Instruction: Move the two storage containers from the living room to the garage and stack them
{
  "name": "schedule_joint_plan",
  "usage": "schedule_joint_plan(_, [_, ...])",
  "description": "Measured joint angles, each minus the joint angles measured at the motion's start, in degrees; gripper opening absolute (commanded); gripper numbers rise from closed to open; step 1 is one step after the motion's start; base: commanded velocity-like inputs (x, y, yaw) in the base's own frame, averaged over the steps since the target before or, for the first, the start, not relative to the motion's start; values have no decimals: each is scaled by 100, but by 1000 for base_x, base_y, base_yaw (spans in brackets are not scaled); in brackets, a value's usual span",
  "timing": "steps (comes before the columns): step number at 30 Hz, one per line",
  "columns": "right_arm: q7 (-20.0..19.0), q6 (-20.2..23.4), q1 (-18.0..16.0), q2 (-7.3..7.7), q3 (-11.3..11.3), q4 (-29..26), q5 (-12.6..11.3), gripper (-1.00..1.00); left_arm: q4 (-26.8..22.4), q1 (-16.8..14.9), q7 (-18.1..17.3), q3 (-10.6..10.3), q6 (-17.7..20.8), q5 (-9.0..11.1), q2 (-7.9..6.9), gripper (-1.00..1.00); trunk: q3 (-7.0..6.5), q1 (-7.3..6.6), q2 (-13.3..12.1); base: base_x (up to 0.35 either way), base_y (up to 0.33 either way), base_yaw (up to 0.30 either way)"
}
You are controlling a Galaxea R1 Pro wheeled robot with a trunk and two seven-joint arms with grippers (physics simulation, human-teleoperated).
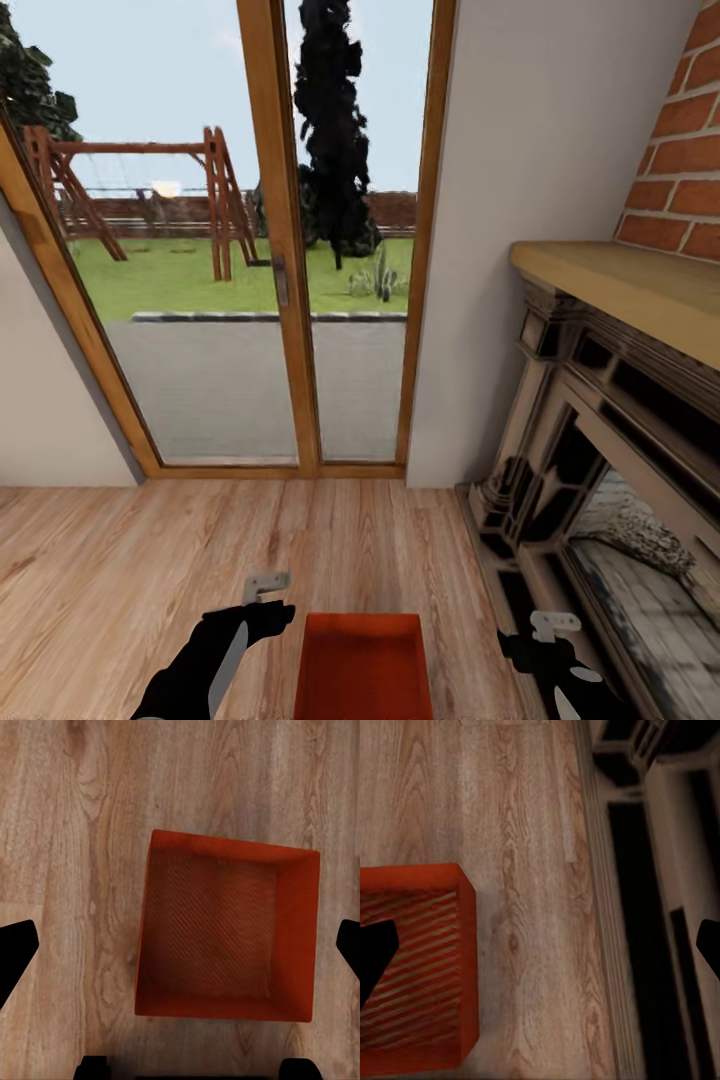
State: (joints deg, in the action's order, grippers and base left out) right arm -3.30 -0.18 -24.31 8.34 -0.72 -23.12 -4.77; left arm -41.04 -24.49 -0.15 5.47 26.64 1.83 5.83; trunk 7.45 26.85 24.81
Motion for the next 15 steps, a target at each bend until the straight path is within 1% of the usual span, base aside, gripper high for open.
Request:
schedule_joint_plan(3, [0, -1, 0, 0, 0, 0, 0, 100, 1, 0, 3, 0, 0, 0, 0, 100, 28, 0, 0, 0, 0, -46])
schedule_joint_plan(11, [0, -3, 1, 0, 0, -4, 0, 100, 1, -2, 4, 0, -1, -1, 0, 100, 101, 0, 0, 0, 0, -118])
schedule_joint_plan(15, [0, -5, 0, 0, 0, 0, 0, 100, 0, 0, 5, 0, 0, 0, 0, 100, 138, 0, 0, 0, 0, -9])
